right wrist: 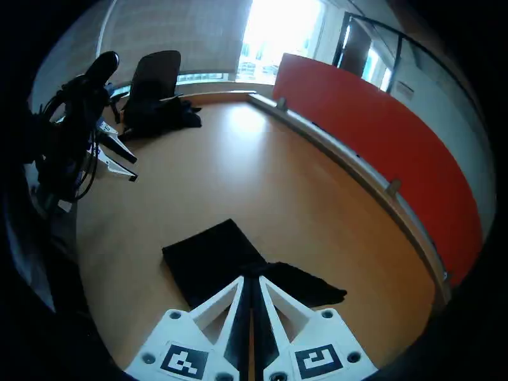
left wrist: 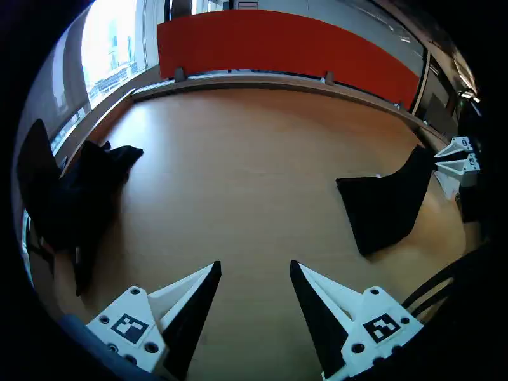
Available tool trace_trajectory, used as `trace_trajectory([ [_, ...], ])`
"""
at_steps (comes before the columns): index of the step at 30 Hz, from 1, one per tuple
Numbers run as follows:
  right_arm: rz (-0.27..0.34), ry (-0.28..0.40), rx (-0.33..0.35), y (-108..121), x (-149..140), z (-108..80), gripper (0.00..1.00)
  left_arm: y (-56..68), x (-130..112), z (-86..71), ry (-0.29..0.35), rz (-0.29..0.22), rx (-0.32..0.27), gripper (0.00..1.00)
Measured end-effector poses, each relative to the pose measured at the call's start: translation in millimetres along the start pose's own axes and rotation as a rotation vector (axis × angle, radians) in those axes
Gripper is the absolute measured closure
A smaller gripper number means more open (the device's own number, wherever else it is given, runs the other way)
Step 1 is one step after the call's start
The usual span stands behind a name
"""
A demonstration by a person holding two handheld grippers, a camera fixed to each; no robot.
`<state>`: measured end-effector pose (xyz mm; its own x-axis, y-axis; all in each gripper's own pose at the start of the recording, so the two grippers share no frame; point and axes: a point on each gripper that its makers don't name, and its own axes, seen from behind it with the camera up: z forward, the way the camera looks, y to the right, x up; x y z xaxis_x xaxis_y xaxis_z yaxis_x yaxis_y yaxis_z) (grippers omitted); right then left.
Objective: Fold towel
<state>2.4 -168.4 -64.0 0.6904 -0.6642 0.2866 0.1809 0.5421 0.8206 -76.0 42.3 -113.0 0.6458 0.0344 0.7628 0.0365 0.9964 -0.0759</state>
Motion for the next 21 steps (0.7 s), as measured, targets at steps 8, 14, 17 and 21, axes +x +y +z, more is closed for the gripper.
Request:
trace_trajectory([
  [8, 0.01, 0.002, 0.064, -28, 5, 24.2, 0.96, -6.5, 0, -2.0, 0.002, -0.008, 0.006, 0.21],
  [14, 0.018, -0.012, 0.118, -50, 1, 40.8, 0.96, -12.9, -3, -3.5, 0.002, -0.019, 0.015, 0.21],
  [17, 0.025, -0.03, 0.145, -62, -6, 49.6, 0.96, -15.7, -4, -3.9, 0.0, -0.022, 0.018, 0.21],
  [21, 0.046, -0.064, 0.164, -71, -17, 57.8, 0.66, -19.0, -4, -4.7, 0.0, -0.021, 0.023, 0.21],
])
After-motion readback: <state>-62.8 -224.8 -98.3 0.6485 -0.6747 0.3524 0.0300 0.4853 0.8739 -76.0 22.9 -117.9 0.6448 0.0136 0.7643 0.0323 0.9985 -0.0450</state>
